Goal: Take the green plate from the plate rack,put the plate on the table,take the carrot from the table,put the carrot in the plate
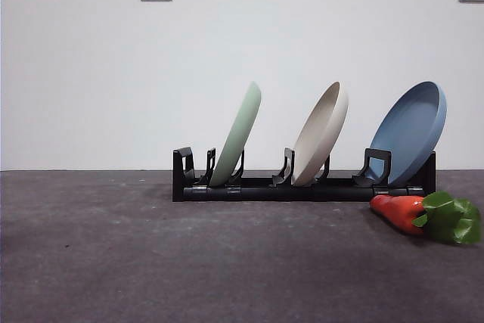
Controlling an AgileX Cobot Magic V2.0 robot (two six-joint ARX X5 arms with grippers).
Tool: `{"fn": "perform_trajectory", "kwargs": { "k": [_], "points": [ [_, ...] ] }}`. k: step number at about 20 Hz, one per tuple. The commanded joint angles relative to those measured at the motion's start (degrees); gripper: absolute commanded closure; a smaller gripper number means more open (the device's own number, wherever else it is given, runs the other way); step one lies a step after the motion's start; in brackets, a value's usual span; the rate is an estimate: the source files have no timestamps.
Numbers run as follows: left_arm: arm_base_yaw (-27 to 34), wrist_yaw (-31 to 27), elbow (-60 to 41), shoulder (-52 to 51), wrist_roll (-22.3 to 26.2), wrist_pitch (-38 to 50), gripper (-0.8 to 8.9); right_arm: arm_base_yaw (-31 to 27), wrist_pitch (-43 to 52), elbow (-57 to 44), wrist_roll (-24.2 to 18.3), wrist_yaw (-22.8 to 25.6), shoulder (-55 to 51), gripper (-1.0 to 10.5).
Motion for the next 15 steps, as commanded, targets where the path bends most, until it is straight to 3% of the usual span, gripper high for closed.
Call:
{"fn": "perform_trajectory", "kwargs": {
  "k": [1, 10, 15],
  "points": [
    [0.13, 2.91, 4.33, 2.34, 2.69, -2.54, 8.21, 0.07, -5.81, 6.54, -6.62, -1.49, 3.98, 9.6],
    [0.13, 11.34, 16.65, 11.06, 9.99, -14.29, 8.21, 0.11, -29.18, 23.50, -19.10, -3.04, 16.57, 9.6],
    [0.13, 14.25, 21.53, 15.21, 15.41, -21.88, 8.21, 0.11, -35.50, 26.77, -21.57, -4.87, 19.91, 9.6]
  ]
}}
